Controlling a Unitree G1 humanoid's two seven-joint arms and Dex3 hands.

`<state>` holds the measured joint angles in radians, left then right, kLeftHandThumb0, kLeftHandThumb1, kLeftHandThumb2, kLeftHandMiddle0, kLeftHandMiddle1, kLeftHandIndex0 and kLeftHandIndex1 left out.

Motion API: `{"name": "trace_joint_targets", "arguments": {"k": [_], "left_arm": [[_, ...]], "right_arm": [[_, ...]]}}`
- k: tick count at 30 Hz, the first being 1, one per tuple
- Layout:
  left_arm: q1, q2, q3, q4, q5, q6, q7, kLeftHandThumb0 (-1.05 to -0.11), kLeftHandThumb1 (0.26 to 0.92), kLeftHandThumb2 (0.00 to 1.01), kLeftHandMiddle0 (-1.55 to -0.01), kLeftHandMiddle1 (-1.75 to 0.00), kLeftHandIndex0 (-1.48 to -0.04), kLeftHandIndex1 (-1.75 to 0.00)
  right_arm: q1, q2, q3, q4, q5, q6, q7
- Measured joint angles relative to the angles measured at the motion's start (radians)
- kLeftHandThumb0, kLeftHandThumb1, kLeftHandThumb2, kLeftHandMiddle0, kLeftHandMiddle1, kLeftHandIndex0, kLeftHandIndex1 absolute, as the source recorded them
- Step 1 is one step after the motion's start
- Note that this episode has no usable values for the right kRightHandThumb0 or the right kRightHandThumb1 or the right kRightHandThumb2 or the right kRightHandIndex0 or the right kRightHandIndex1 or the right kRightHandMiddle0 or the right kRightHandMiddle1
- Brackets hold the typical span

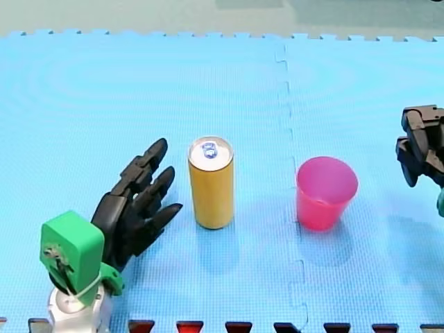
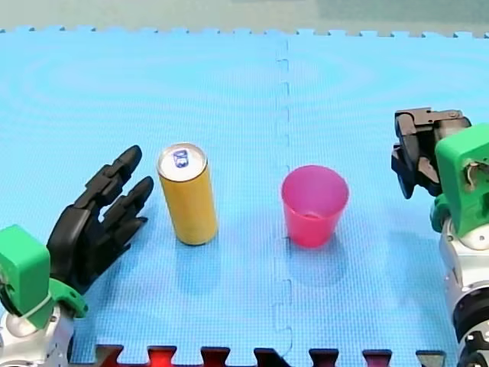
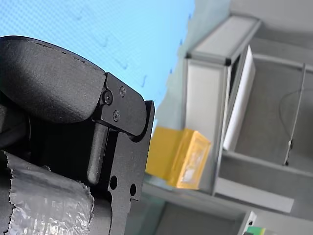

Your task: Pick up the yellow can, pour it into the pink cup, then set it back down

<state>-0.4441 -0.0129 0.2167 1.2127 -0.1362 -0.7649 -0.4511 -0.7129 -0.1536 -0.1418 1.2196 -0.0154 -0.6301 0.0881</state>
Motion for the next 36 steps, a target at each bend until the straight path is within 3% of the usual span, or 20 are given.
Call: {"name": "trace_joint_targets", "arguments": {"k": [12,36], "left_arm": [[-0.001,-0.008,-0.009,-0.010,0.000,0.000,0.011,-1.048,0.882,0.00,-0.27,0.00,-0.26,0.00],[-0.012,-0.018,0.001,-0.024,-0.018,-0.001,0.011,-1.048,0.906,0.01,-0.26,0.00,-0.26,0.00]], "right_arm": [[-0.008,0.002,0.004,0.005,-0.002,0.008,0.009],[-0.011,0.007,-0.003,0.019,0.003,0.013,0.022]]}}
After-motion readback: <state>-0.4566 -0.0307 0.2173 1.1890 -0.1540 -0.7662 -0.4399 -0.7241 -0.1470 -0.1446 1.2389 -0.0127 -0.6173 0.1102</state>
